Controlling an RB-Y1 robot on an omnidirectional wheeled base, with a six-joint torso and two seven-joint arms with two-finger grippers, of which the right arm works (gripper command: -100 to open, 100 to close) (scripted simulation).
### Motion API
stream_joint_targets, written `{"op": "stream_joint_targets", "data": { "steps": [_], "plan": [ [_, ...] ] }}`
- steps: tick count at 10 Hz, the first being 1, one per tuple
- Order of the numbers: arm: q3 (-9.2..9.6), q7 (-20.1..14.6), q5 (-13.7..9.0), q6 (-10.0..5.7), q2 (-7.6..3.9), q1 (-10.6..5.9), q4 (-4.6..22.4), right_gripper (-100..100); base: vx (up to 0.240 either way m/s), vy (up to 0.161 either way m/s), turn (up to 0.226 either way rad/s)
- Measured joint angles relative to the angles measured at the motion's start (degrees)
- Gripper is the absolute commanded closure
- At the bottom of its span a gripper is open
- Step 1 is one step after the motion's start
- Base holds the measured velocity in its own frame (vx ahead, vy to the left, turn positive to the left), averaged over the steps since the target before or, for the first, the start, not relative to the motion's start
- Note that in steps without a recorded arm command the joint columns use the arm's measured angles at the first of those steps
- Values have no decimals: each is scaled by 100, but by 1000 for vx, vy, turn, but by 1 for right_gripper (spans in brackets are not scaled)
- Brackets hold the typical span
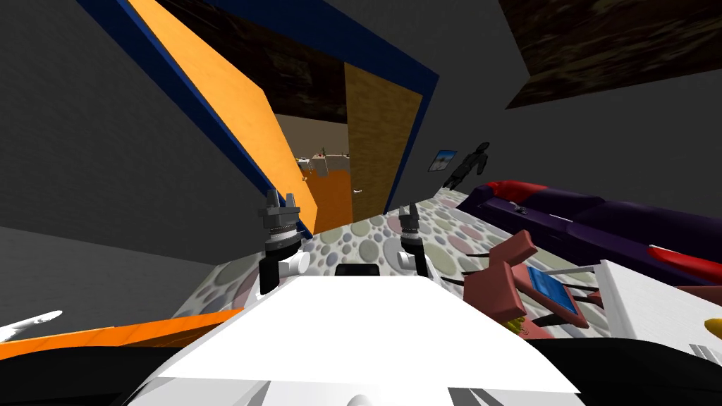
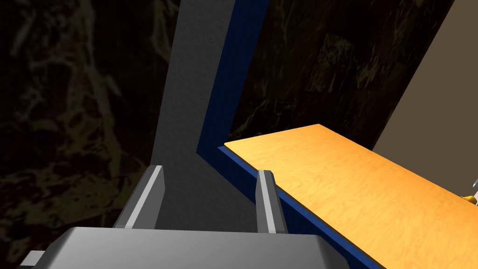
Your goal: Push the door open
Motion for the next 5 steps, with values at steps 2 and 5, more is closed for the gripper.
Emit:
{"op": "stream_joint_targets", "data": {
  "steps": [2,5],
  "plan": [
    [-1,3,-15,-44,-38,-114,275,-100,99,3,40],
    [22,31,-25,-147,-66,-300,774,-100,105,-2,46]
  ]
}}
